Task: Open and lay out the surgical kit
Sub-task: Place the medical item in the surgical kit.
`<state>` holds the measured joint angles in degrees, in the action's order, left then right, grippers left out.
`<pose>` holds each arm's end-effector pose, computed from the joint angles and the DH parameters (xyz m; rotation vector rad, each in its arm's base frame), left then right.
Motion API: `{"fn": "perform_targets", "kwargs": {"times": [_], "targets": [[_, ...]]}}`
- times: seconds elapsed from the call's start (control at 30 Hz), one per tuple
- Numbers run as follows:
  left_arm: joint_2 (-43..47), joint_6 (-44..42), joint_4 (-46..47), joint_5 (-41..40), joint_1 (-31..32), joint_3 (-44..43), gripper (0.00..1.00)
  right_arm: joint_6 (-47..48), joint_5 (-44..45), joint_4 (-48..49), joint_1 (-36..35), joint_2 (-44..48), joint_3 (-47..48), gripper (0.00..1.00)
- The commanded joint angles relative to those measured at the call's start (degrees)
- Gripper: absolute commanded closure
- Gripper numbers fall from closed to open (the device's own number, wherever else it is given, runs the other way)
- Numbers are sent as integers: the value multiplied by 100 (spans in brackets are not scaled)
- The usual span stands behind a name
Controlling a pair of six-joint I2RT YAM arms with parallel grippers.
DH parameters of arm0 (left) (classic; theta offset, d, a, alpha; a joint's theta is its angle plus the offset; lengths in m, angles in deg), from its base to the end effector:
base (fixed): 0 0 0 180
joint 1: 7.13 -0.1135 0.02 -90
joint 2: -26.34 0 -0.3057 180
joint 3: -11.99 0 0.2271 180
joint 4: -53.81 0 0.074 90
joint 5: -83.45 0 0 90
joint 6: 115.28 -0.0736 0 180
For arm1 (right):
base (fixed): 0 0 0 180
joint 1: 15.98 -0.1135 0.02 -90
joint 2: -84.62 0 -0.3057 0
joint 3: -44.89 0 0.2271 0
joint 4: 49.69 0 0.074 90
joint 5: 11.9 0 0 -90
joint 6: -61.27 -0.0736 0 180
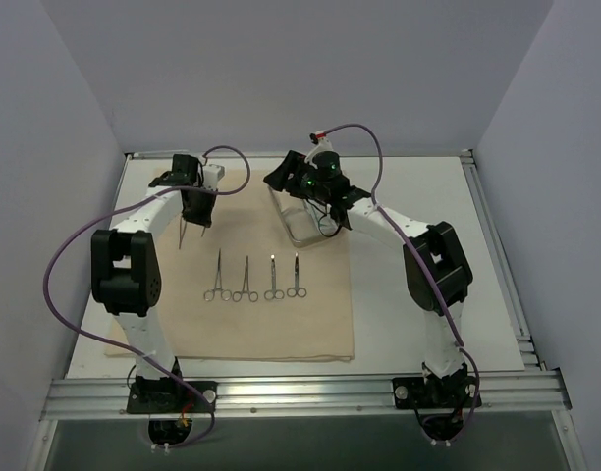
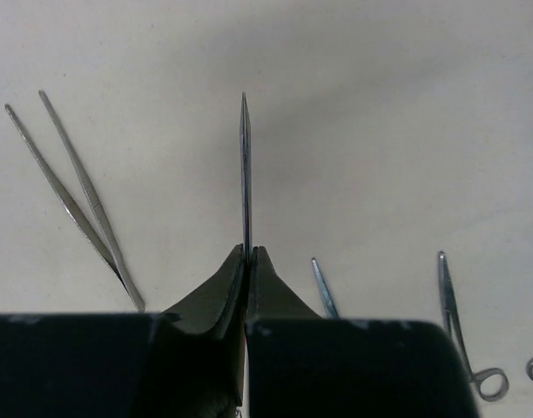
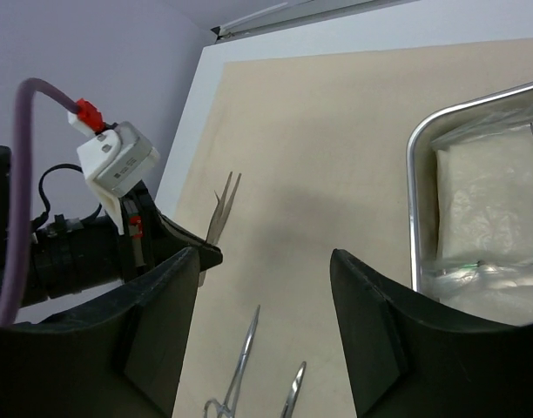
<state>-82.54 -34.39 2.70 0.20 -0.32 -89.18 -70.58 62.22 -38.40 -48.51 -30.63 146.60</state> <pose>0.4161 -0.0584 0.2464 0.4012 2.5612 -0.1383 0.4241 0.2944 0.3311 -0.0910 1.7499 1.2023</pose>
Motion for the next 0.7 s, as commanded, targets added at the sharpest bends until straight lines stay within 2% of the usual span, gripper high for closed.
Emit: {"fn": "perform_targets", "kwargs": {"times": [0.0, 0.23, 0.5, 0.67], "targets": [[-256, 102, -156, -234, -127, -64, 97, 142, 111, 11, 37, 81, 150, 43], [-968, 269, -376, -445, -461, -416, 93, 194, 120, -42, 37, 133, 89, 43], [-1100, 339, -297, -613, -505, -477, 89, 203, 111, -16, 45, 160, 36, 44], [-1039, 295, -332, -622, -575, -451, 81, 194, 111, 2, 63, 177, -8, 44]]}}
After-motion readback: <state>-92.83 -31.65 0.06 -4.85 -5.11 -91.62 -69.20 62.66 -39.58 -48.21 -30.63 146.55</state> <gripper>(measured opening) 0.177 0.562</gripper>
